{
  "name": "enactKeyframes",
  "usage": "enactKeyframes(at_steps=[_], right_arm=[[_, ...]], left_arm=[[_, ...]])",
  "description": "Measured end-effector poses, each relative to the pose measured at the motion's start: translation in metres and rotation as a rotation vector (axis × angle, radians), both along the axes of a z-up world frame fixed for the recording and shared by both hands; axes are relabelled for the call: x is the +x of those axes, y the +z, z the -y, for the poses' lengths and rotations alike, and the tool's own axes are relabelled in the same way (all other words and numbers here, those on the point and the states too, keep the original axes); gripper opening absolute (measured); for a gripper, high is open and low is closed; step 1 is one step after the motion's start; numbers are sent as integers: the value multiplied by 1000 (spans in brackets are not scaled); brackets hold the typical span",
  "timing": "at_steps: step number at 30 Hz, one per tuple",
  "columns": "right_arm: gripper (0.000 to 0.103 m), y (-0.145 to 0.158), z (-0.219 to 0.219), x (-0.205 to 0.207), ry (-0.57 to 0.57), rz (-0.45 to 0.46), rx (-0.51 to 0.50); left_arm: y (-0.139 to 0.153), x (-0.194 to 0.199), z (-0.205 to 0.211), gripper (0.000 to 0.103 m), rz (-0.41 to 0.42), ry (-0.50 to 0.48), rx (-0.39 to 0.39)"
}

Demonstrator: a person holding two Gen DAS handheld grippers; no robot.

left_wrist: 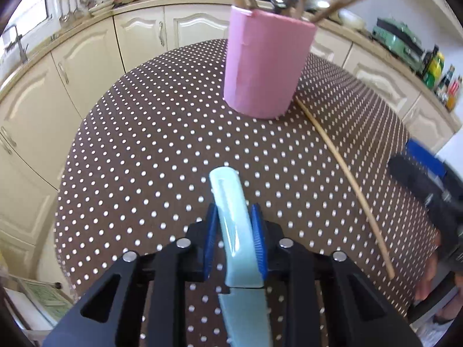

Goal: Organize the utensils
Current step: 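Grasp the last wooden chopstick with the right tool while the left tool holds the knife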

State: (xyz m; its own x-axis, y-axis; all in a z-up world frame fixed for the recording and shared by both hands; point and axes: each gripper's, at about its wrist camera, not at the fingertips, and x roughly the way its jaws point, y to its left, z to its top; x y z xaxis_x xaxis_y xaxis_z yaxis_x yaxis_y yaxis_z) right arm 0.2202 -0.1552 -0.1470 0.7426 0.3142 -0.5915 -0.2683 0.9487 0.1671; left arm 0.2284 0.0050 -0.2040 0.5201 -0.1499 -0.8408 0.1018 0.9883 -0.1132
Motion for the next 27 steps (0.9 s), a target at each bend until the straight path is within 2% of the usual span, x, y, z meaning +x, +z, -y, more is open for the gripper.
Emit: enactKeyframes(at_steps=[4,7,10,12,14,16,20,22,27], right_arm=[[88,-10,-10,25,40,-143,-43],[88,-18,-17,46,59,-240,-74],[85,-23,-24,64,71,-307,-106],[74,-24,-30,74,93,-352,-128],[70,-24,-36,81,112,-386,-161],[60,-24,-44,87,131,-404,-209],[55,-27,-61,98,222,-474,-349],[50,-26,-63,106,244,-520,-370],[46,-26,-67,124,282,-588,-396]], left_arm=[[0,6,-16,21,-8,38,-95],[-1,5,-17,20,-3,44,-124],[-2,9,-16,20,-1,47,-126],[-3,12,-14,20,3,44,-120],[-3,16,-13,21,8,41,-115],[-5,21,-14,21,10,39,-116],[-6,21,-11,21,23,25,-104],[-6,23,-8,21,28,17,-82],[-7,23,-1,21,34,8,-51]])
